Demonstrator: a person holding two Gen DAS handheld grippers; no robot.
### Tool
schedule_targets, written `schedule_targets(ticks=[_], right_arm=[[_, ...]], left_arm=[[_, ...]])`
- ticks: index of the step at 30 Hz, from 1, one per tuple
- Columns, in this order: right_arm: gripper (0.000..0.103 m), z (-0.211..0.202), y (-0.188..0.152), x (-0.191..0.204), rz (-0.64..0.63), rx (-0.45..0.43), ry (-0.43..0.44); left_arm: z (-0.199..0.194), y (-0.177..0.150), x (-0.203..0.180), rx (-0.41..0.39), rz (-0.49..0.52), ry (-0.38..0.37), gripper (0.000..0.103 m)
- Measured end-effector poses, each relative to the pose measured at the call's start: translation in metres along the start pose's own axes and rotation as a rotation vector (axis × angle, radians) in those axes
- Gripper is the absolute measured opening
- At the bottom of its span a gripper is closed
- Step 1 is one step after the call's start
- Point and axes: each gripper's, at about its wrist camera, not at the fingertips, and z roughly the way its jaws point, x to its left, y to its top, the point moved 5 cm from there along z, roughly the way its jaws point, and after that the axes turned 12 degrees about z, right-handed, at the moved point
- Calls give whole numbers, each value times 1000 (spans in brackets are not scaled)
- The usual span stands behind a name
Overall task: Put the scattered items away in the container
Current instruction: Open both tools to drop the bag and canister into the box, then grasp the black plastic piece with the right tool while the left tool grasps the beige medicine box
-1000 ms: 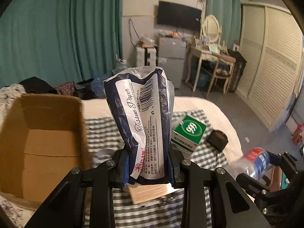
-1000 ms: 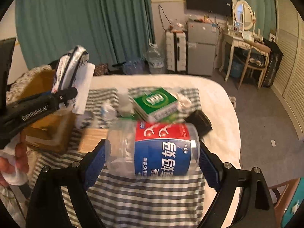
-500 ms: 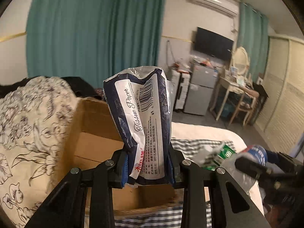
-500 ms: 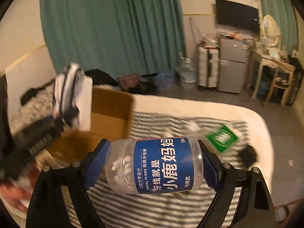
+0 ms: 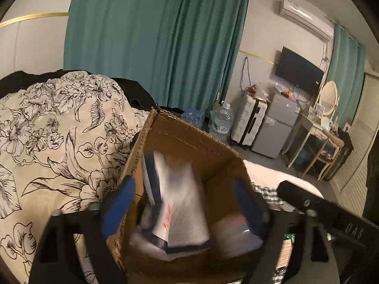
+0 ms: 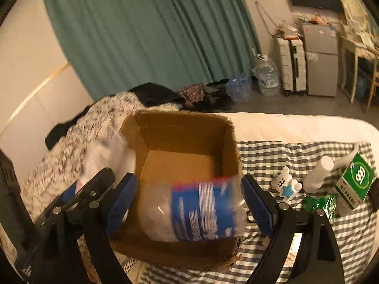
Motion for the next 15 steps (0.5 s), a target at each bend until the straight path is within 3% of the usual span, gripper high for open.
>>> schedule_targets(ticks=[5,9,15], right_arm=[[94,-22,16,-15,-12,-55,-72],[95,-63,24,-42,-43,-115,-175],[95,-130,17,-119,-33,-163,-367]], left_arm=[[-1,1,-21,4,48,-38,97],[-8,-1,-52,12,100,-66,103],[-14,-30,-139,43,261,-140,103]])
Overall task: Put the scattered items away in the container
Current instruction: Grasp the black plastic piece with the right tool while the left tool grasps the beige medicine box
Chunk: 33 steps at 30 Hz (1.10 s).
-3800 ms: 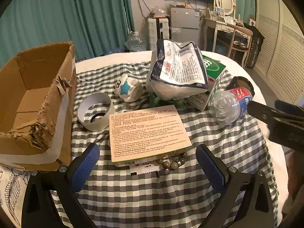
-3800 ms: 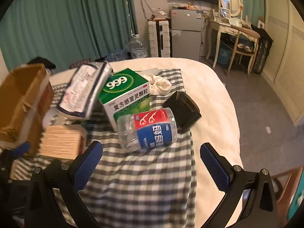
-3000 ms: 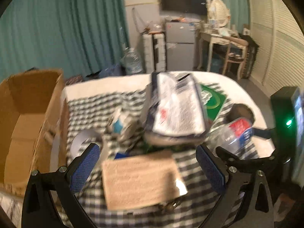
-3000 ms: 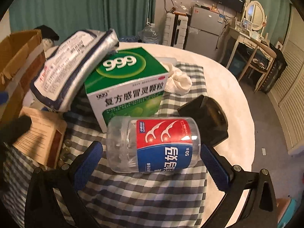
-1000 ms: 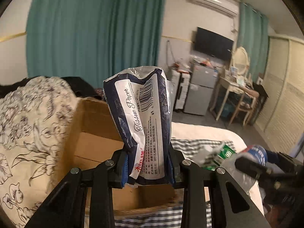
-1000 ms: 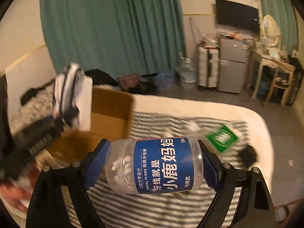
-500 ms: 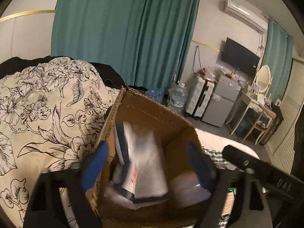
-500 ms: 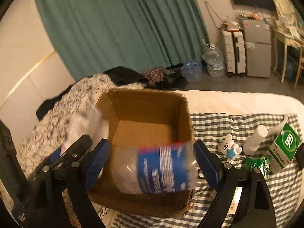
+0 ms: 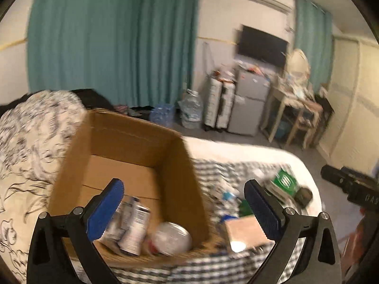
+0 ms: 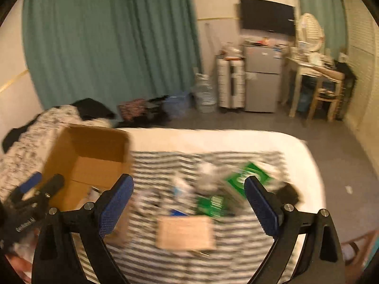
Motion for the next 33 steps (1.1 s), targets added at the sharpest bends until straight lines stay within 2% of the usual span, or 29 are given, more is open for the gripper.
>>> schedule_targets(ticks=[4,7,11,15,23,28,33], right_arm=[[95,-14,-14,-66,18,21,-76],[95,-14,-22,-106,39,42,-100],[95,-5,-18,-139,134,75,-36],[96,16,-8,-158,150,81,-7],[96,102,-14,-198,98,170,-57],[96,141,-29,-215,-22,176,-158],[96,163,-35,-216,-72,161,-167]], left_arm=[[15,-19,-72,30,178,-125,103],[37,-33,-120,70,397,-185,103],[69,-47,-160,144,619,-257,103],[99,-58,-169,209,651,-290,103],[134,-86,-183,269,783,-356,103],[154,-99,-185,320,823,-342,103],[164,-108,-186,321,857,-316,103]])
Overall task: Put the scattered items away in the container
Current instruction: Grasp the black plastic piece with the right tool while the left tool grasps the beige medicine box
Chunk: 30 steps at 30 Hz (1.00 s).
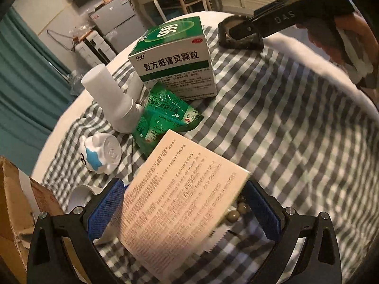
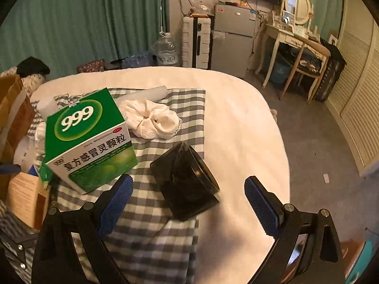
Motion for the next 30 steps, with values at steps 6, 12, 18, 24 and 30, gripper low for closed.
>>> schedule_targets(ticks=[6,12,18,24,30], right_arm=[[96,16,-5,5,-9,-17,-13],[95,21,-10,11,-20,-16,-50],[64,22,-9,10,-10,17,-39],[55,17,-8,12,2,9,-48],[40,-4,1,19,13,-4,-26]], left_arm=[[3,2,-4,-11,16,27,103],[13,10,-7,-9,21,35,103],[12,11,-9,-3,25,21,99],[-1,10,-2,13,-37,26,90],[-23,3,18,10,-207,-3,88]])
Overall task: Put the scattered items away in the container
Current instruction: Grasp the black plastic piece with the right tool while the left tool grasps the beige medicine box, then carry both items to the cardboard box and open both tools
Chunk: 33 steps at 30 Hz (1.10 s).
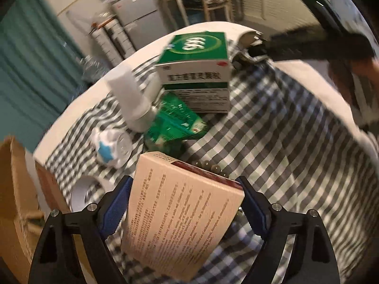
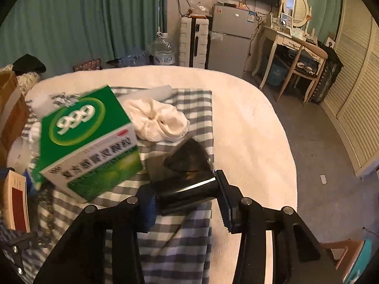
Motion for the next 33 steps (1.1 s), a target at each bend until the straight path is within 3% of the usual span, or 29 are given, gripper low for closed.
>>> schedule_targets(ticks=[5,7,15,25,33], right_arm=[[45,-5,-15,9,-26,126,69],[42,-8,-20,7,-31,110,27],[39,-44,-24,-9,35,86,16],[39,-112,-26,-3,64,20,26],[39,-182,-29,45,34,-65,87]], left_arm=[[-12,-7,-1,-10,-27,21,87],[-15,-9,-1,-6,-71,16,86],[-30,-17,5,-14,-193,24,85],[-94,-12,18,-173,-282,12,84],[-154,-14,46,-303,-400,28,84]])
